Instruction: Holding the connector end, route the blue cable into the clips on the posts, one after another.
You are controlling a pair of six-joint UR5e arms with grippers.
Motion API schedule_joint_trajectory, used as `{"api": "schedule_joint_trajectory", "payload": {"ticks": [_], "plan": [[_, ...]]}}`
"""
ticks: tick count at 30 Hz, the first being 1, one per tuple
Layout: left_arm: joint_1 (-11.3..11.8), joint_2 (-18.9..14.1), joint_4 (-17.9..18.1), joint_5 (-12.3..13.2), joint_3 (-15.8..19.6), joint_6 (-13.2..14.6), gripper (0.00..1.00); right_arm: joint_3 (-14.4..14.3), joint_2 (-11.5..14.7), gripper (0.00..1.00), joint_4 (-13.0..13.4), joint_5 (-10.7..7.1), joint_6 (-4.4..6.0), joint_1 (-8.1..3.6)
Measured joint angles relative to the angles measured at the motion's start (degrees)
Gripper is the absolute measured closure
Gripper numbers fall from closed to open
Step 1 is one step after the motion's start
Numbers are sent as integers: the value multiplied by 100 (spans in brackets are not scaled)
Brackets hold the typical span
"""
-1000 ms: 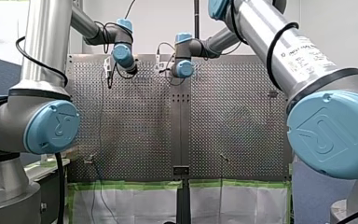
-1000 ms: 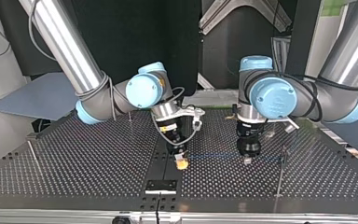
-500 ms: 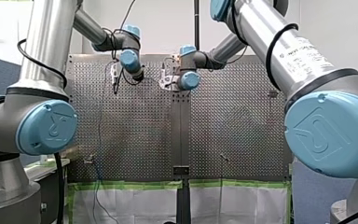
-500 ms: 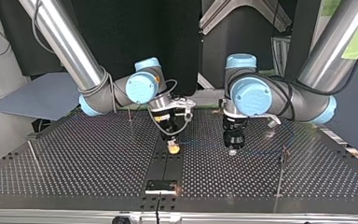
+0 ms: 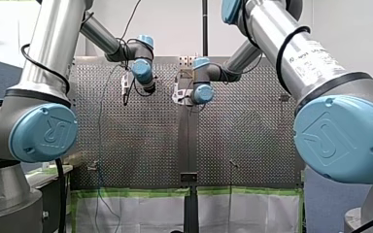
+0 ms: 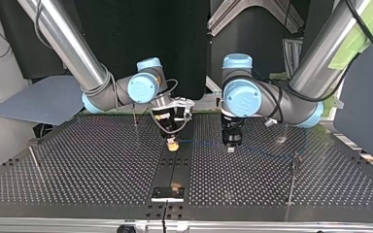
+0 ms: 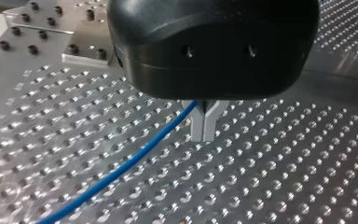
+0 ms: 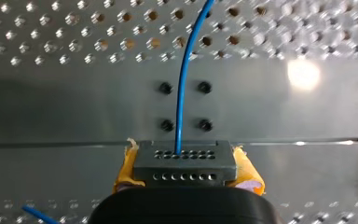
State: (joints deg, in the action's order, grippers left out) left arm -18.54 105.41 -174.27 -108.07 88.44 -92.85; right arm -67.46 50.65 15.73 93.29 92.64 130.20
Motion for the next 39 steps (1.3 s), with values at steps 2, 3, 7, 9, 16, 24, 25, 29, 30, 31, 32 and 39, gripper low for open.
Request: {"api": "schedule_joint_trajectory", "payload": {"ticks": [2, 3, 7, 9, 16, 24, 25, 29, 30, 31, 32, 39], "plan": [[-33, 21, 75, -13, 33, -16, 100, -76, -9, 100, 96, 3, -20, -21], [-52, 41, 117, -20, 54, -22, 100, -101, -16, 100, 125, 4, -28, -30], [-120, 167, 194, -60, 127, -15, 100, -204, -70, 100, 190, 8, -97, -54], [-159, 208, 253, -91, 193, -22, 100, -268, -104, 100, 210, 21, -148, -59], [-264, 248, 535, -175, 413, -52, 100, -664, -160, 100, 540, 74, -189, -91], [-379, 370, 722, -179, 528, -43, 100, -1052, -193, 100, 946, 100, -197, -112], [-405, 399, 728, -183, 535, -28, 100, -1105, -195, 100, 999, 105, -200, -122], [-578, 599, 811, -241, 573, 14, 100, -1319, -204, 100, 1215, 123, -208, -149], [-626, 669, 862, -259, 601, 12, 100, -1371, -205, 100, 1268, 127, -210, -152], [-658, 723, 908, -269, 625, 8, 100, -1443, -207, 100, 1340, 132, -214, -158], [-688, 778, 956, -276, 651, 3, 100, -1499, -212, 100, 1396, 135, -217, -164], [-846, 1037, 1352, -302, 860, -59, 100, -1818, -380, 100, 1798, 171, -237, -233]]}}
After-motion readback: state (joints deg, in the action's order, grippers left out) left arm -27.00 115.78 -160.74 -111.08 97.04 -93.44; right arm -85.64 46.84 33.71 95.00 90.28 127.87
